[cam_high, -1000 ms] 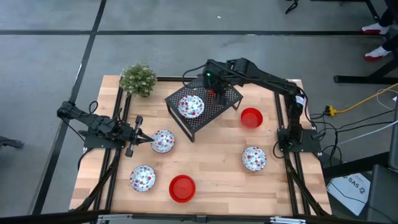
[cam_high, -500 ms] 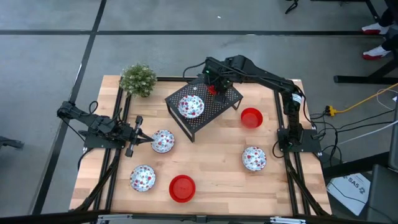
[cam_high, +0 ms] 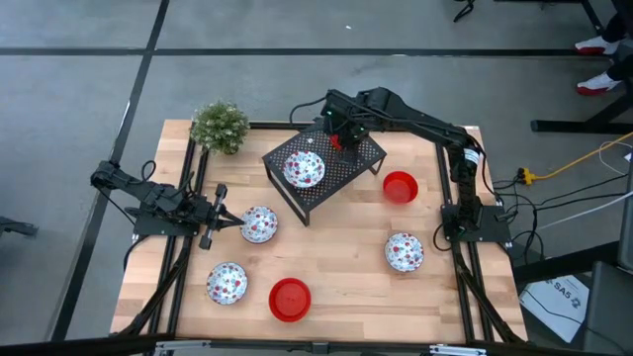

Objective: Pick & Place Mini bowls
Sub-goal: Stack the red bowl on the red bowl on the shelf

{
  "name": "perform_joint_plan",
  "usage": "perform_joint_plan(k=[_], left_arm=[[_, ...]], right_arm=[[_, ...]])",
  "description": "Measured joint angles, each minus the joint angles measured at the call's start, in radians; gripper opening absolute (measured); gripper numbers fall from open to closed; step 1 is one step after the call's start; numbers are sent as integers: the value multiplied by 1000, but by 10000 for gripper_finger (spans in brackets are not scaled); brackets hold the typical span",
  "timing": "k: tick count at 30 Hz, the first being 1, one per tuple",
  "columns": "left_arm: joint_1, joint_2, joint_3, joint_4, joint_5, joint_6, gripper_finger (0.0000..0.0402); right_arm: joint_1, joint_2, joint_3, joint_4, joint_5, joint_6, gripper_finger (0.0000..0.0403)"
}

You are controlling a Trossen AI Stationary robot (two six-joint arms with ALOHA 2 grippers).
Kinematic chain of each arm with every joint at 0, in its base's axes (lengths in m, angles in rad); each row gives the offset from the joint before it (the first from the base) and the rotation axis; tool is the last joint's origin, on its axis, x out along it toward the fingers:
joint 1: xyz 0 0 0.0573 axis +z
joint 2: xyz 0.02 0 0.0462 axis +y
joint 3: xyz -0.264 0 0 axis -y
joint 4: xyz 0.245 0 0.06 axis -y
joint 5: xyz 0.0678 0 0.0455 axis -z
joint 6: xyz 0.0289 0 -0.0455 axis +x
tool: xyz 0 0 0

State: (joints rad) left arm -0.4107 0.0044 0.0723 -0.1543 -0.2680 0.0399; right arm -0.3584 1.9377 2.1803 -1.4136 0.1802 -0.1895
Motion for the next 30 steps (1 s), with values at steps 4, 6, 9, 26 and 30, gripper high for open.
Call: perform_joint_plan(k=[4,6,9,26,30], left_arm=[[0,0,0,0,0,0,4],[0,0,0,0,0,0,4],[0,0,0,0,0,0,4],[0,0,0,0,0,0,4],[0,0,0,0,0,0,4]], right_arm=[[0,0,0,0,1,-1,42],[0,0,0,0,1,-1,42],[0,0,0,0,19,6,42],[0,0,0,-1,62,70,30],[0,0,0,0,63,109,62]])
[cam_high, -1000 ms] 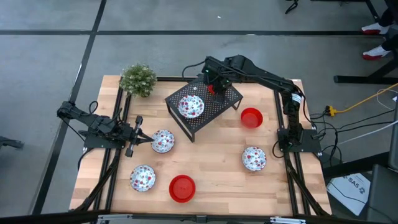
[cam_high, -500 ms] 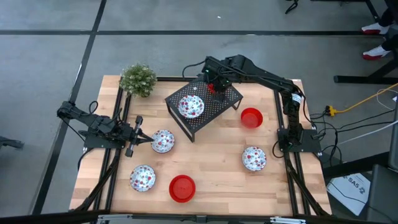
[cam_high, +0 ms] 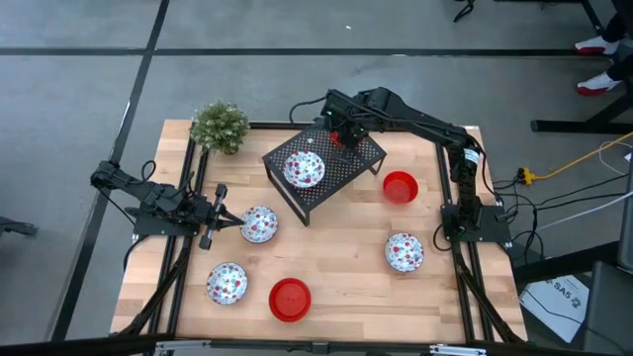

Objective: Pick & Place Mini bowls
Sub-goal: Stack the red bowl on the red bowl on the shelf, then stack the white patterned bowl on the white patterned bowl on the shelf

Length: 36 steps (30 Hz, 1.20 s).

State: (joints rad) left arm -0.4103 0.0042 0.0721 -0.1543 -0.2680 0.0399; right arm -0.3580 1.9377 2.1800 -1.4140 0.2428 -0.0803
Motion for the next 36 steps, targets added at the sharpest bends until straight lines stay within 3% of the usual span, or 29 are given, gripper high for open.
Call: perform_joint_plan(k=[7,13,26,36], left_arm=[[0,0,0,0,0,0,4],[0,0,0,0,0,0,4],[0,0,0,0,0,0,4],[0,0,0,0,0,0,4]], right_arm=[[0,0,-57,9,-11,30,104],[0,0,-84,9,-88,49,126],[27,-1,103,-38,-166,130,125],[136,-6,174,-95,-267,255,125]])
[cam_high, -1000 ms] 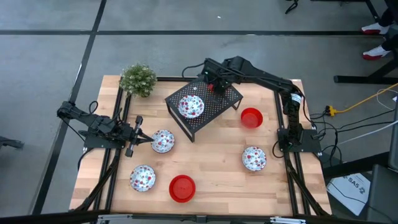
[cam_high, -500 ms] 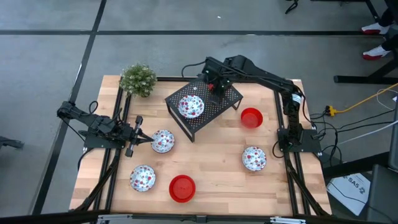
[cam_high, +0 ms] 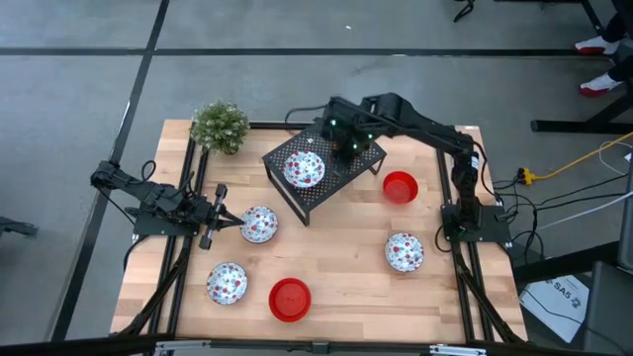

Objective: Pick & Place Mini bowls
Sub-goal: Stack the white patterned bowl on the white patterned bowl on the shelf

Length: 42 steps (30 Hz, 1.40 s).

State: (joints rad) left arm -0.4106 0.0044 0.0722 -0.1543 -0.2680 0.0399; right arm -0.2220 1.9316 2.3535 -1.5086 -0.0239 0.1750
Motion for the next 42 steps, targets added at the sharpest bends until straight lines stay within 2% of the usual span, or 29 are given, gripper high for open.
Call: perform_joint_plan(k=[11,19,27,42], left_arm=[[0,0,0,0,0,0,4],[0,0,0,0,0,0,4],[0,0,0,0,0,0,4],[0,0,0,0,0,0,4]], right_arm=[[169,-1,-1,-62,-5,41,125],[269,-1,-1,-62,-7,-63,125],[322,-1,-1,-62,-76,-133,125],[416,-1,-2,-62,-75,-90,125]])
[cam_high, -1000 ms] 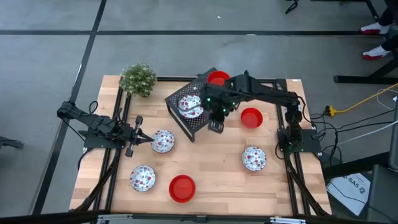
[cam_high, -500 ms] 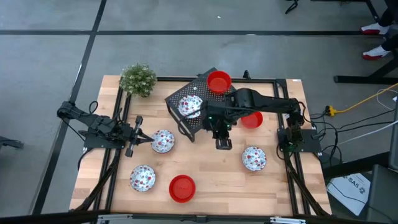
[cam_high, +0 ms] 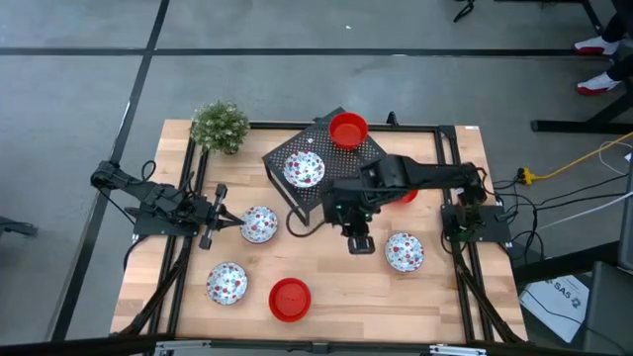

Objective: Pick & Place Mini bowls
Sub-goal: Stack the white patterned bowl on the white patterned bowl on the shelf

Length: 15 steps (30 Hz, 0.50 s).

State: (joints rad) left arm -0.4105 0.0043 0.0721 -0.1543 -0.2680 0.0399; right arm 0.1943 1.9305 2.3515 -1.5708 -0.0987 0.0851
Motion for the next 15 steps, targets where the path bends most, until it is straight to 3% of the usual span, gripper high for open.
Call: perform_joint_plan(k=[6,12,15], left_arm=[[0,0,0,0,0,0,4],[0,0,0,0,0,0,4],[0,0,0,0,0,0,4]], right_arm=[[62,-49,-94,1,48,58,125],[90,-203,-339,8,206,252,125],[90,-291,-474,40,236,369,125]])
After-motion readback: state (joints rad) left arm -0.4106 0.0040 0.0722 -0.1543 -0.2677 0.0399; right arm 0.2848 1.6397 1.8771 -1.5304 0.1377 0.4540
